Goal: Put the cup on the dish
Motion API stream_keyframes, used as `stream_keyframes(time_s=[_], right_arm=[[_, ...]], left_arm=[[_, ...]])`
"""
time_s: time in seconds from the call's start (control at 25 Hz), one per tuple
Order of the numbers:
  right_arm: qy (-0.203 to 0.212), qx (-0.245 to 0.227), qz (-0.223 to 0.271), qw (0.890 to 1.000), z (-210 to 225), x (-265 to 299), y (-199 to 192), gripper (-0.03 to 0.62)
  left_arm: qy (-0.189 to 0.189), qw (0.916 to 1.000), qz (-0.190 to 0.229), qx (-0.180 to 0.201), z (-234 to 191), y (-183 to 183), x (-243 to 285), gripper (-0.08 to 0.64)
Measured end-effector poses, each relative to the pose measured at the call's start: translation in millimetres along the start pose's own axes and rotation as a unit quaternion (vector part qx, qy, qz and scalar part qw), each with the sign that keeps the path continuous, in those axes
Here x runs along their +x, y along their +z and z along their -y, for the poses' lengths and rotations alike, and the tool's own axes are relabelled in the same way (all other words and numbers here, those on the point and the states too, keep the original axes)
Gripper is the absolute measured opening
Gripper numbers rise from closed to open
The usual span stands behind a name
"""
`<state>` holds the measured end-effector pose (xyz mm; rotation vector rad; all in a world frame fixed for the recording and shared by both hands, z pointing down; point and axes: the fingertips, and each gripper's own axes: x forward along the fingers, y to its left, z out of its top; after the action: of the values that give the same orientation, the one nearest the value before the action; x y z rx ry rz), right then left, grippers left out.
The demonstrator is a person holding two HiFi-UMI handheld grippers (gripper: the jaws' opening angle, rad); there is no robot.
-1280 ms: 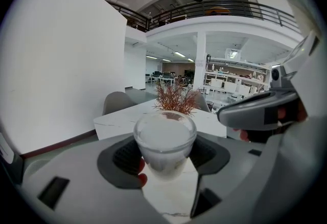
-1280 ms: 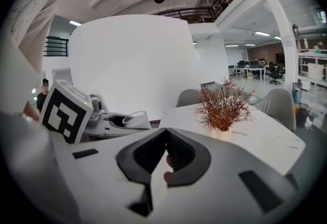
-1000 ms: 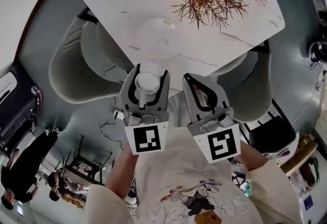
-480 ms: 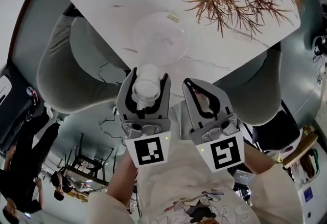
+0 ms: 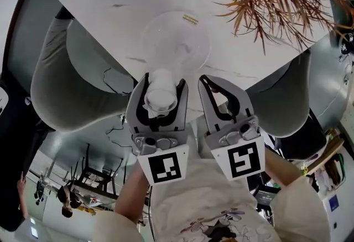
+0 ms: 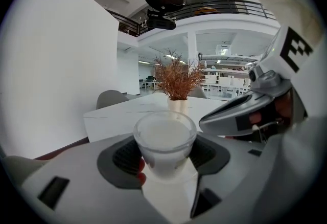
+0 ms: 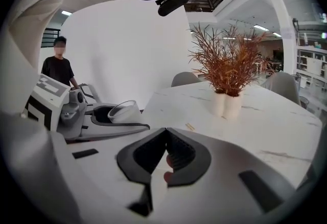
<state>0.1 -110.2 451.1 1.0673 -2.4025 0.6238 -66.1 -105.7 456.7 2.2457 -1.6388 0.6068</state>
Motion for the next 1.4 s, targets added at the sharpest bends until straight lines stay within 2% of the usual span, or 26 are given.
stream_keyframes(time_s=[0.44,1.0,1.28,1.4], right_arm=[[-0.004,0.003,-0.007,1.000,1.3,24.9,-7.4,0.005],[-0.033,0.028,-0.004,0.999,13.4,46.3,-18.9,0.005],[-0.038,0.028,-0.004,0.999,18.8,47.2,-12.4,0.005],[-0.041,0.034,-0.002,0.999,19.9,46.8,-10.3,0.005]], left_arm=[[-0.002,0.9999,-0.010,0.009,-8.7,-12.9,21.8,0.267],[-0.014,0.9994,-0.008,0.030,-16.2,-21.6,48.8,0.267],[-0.026,0.9986,0.004,0.045,-19.7,-8.6,64.7,0.267],[-0.043,0.9977,0.002,0.053,-14.0,-8.7,68.9,0.268]])
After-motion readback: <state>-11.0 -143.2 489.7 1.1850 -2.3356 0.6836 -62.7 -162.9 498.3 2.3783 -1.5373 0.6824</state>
